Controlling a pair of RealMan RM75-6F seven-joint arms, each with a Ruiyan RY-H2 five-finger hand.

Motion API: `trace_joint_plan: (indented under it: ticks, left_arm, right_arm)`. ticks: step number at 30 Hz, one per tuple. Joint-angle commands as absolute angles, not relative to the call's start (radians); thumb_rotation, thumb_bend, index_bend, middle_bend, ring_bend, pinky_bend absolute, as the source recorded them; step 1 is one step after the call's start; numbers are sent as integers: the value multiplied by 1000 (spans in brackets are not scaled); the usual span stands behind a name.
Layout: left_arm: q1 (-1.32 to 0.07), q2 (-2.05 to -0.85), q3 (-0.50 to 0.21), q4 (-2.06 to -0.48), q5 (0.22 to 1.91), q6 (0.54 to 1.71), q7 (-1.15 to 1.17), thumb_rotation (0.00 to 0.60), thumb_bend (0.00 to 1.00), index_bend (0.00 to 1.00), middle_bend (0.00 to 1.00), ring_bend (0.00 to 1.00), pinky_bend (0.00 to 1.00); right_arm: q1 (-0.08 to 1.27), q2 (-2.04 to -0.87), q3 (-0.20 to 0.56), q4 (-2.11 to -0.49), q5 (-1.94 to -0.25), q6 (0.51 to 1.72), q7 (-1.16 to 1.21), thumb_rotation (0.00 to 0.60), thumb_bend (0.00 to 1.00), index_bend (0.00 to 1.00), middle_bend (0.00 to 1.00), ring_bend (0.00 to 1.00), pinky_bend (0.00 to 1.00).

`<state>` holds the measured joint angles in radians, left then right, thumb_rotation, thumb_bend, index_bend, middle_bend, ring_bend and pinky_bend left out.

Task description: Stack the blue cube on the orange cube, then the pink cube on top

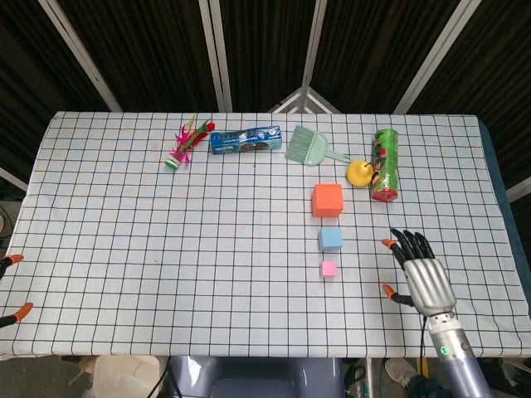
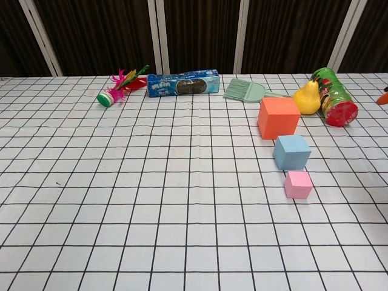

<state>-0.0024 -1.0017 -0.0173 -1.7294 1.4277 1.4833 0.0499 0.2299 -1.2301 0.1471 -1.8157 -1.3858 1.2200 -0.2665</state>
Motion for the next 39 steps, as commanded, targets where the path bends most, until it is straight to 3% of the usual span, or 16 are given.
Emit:
trace_joint_plan:
  ticks: [1,7,16,32,39]
  left_arm:
    - [-5,-1003,-18,-1730,1423,1480,55,600,206,216,7,0,18]
    - [-10,-1007,-26,-1730,1400,1468,67,600,206,216,7,0,18]
    - [-15,-1010,-31,-1731,1381,1457,78,600,206,216,7,0,18]
    - [-24,-1007,-38,-1722,1355,1434,65,600,206,216,7,0,18]
    - [-23,-1005,-39,-1721,1355,1437,59,600,206,216,7,0,18]
  right_arm:
    - [316,-1263,217,-1818,-1251,1112,-353,600,292,223,87,18,0]
    - [431,-1309,269,-1765,-1061,1016,-461,600,292,248,87,18,0]
    - [568,-1400,292,-1676,-833,975,-591,600,292,265,87,18,0]
    - [675,-1487,254,-1615,-712,999,-652,600,293,266,87,19,0]
    - [697,-1513,237,-1595,-696,1008,-650,600,293,322,87,18,0]
